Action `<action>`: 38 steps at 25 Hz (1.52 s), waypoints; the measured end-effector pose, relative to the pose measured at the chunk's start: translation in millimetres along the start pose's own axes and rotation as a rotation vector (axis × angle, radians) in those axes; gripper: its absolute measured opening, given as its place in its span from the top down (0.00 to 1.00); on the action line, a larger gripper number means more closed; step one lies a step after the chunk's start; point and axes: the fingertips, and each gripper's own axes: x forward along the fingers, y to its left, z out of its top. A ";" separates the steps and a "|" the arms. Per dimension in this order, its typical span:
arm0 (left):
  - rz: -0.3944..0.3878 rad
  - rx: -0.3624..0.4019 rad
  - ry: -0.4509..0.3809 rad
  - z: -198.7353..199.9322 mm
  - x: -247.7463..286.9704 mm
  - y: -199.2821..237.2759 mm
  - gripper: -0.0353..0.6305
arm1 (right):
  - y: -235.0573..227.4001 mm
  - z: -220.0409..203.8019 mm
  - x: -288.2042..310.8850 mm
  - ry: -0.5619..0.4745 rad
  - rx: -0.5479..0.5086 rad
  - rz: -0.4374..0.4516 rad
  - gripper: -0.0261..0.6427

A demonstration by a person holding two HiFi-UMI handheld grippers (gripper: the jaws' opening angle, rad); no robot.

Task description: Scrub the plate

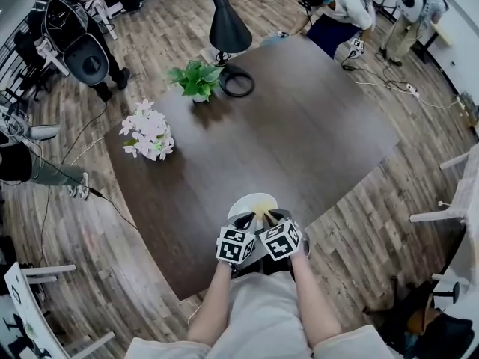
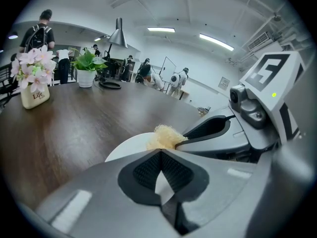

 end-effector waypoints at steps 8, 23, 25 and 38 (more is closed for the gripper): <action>0.015 -0.021 -0.002 -13.6 -14.7 3.8 0.95 | 18.5 -1.6 -0.3 0.002 -0.024 0.018 0.86; 0.071 -0.090 -0.021 -34.3 -44.6 28.1 0.95 | 57.1 13.3 13.1 0.017 -0.122 0.086 0.86; 0.082 -0.105 -0.026 -36.7 -48.1 33.8 0.95 | 62.5 16.2 17.4 0.019 -0.137 0.097 0.86; 0.208 -0.191 -0.084 -44.7 -87.3 80.5 0.95 | 71.0 38.6 38.4 -0.003 -0.148 0.138 0.86</action>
